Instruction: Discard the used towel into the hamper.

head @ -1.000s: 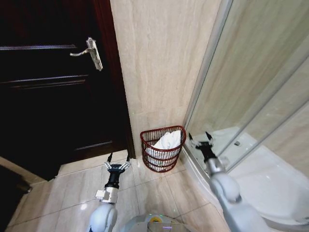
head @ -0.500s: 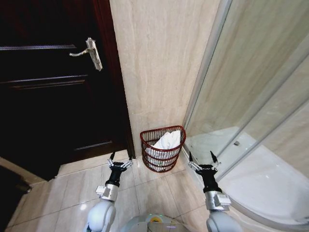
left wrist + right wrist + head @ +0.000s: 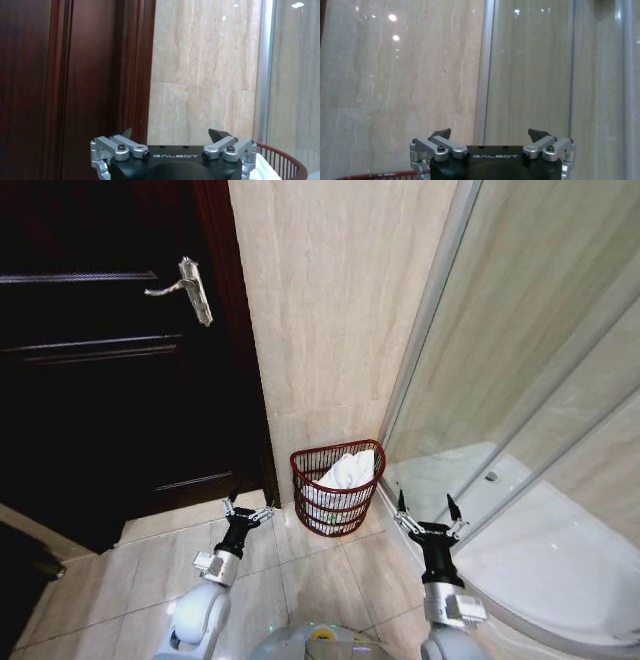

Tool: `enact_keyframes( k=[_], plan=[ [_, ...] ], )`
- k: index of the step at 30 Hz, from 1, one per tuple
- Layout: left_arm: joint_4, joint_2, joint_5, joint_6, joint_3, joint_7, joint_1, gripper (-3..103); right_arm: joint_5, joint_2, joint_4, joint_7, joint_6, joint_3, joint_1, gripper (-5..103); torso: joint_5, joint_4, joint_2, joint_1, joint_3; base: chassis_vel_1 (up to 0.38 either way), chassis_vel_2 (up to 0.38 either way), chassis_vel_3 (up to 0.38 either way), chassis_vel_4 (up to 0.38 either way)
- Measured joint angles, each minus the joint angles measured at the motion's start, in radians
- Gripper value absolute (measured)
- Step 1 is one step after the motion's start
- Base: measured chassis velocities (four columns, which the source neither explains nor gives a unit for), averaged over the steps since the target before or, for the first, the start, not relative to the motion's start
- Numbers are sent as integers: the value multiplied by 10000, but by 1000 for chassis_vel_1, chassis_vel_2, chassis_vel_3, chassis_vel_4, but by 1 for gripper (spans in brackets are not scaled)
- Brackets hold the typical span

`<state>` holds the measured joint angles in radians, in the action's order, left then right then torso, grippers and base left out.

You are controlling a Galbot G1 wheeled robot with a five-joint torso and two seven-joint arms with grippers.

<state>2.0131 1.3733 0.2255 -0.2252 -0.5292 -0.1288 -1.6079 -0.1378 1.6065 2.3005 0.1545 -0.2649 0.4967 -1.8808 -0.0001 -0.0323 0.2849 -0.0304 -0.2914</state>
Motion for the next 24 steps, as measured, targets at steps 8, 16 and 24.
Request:
enact_keyframes(
  k=[8,16,24],
  plan=[
    [-66,27,-62,-17,81,6,161,100,307,-250,-209,62,-376,151,-311,100,1,0,-347,119,229,0,0,0,0],
    [-256,-67,-70,-102,42,24,314,100,334,-247,-372,43,-410,59,-252,100,0,0,-713,232,484,0,0,0,0],
    [-301,-96,-22,-203,17,24,321,100,276,-271,-409,50,-339,-37,-248,100,1,0,-1047,297,728,0,0,0,0]
  ],
)
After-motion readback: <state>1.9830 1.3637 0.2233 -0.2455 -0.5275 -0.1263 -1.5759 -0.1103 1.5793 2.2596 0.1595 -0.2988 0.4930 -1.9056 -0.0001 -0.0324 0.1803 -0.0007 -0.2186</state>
